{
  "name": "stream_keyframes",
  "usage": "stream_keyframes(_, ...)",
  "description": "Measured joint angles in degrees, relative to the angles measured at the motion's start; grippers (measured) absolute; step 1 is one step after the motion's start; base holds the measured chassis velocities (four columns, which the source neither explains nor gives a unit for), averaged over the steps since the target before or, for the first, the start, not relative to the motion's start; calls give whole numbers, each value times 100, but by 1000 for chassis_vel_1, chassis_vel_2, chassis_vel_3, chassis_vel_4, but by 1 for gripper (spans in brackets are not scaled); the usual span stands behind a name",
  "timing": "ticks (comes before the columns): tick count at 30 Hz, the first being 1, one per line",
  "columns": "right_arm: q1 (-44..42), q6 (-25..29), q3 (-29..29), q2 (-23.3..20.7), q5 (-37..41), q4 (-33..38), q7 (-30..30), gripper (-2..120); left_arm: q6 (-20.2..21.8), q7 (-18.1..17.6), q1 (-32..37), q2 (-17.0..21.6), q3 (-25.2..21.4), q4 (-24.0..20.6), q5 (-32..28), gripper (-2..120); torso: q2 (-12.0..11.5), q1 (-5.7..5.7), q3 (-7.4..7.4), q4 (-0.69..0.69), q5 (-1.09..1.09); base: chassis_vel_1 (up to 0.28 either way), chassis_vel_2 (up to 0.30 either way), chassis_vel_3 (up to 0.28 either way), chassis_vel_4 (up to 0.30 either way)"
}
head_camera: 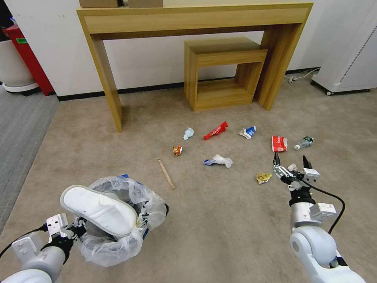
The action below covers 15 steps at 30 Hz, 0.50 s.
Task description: Pick up the trash bin and place the garbage on the floor into it.
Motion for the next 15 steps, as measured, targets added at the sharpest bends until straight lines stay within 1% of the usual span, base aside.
stream_keyframes(15, 76, 0, -60, -30, 12, -55, 0, 100, -29, -2, 13, -51, -5, -2, 109, 0, 0, 0, 0, 0, -1, -75, 71, 76, -78)
